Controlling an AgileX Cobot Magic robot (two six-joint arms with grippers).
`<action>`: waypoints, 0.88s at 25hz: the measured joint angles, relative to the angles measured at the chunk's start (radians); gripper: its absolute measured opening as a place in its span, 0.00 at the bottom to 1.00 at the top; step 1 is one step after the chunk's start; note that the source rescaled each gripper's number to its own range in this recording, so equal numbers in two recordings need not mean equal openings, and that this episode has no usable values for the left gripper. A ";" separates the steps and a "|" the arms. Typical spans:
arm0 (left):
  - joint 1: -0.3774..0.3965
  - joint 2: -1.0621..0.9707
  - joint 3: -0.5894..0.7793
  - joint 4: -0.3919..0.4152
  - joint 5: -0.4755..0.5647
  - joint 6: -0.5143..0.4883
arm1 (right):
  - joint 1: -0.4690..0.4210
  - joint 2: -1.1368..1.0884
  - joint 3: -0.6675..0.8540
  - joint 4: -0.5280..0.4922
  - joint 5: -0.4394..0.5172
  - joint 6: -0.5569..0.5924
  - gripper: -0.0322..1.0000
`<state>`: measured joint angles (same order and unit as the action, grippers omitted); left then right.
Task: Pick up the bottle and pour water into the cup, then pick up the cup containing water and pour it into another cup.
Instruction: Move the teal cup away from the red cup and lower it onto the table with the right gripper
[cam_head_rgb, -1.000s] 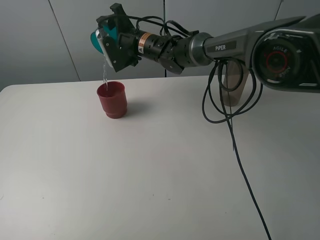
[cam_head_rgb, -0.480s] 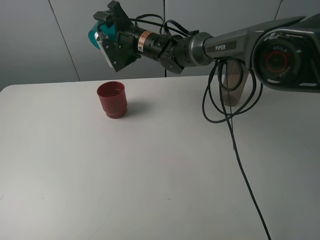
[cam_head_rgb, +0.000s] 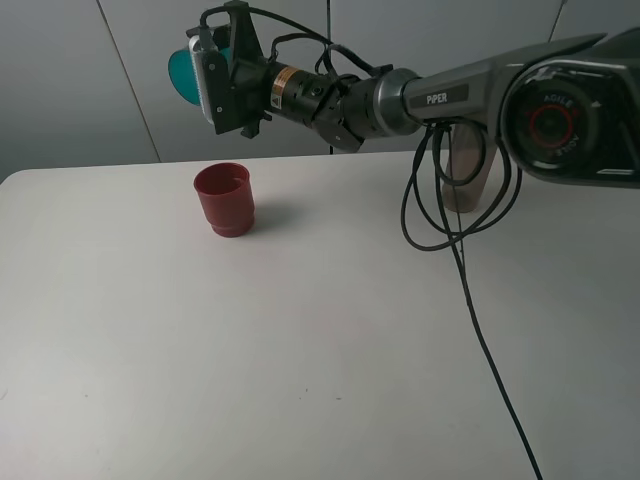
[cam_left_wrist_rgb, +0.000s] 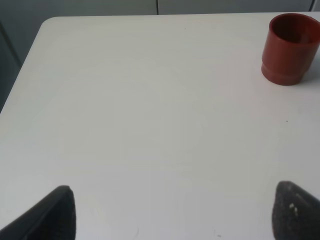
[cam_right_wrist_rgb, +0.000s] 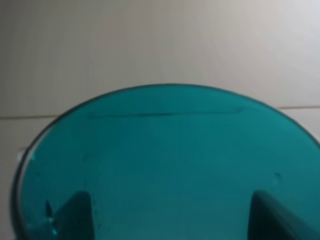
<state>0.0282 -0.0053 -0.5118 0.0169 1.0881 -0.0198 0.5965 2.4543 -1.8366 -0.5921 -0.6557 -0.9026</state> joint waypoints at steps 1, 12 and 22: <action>0.000 0.000 0.000 0.000 0.000 0.000 | 0.000 -0.008 0.008 0.000 0.016 0.092 0.07; 0.000 0.000 0.000 0.000 0.000 0.000 | 0.000 -0.275 0.209 0.096 0.493 0.856 0.07; 0.000 0.000 0.000 0.000 0.000 0.000 | -0.013 -0.641 0.701 0.360 0.536 0.891 0.07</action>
<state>0.0282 -0.0053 -0.5118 0.0169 1.0881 -0.0198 0.5834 1.8133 -1.1355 -0.2317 -0.1198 -0.0120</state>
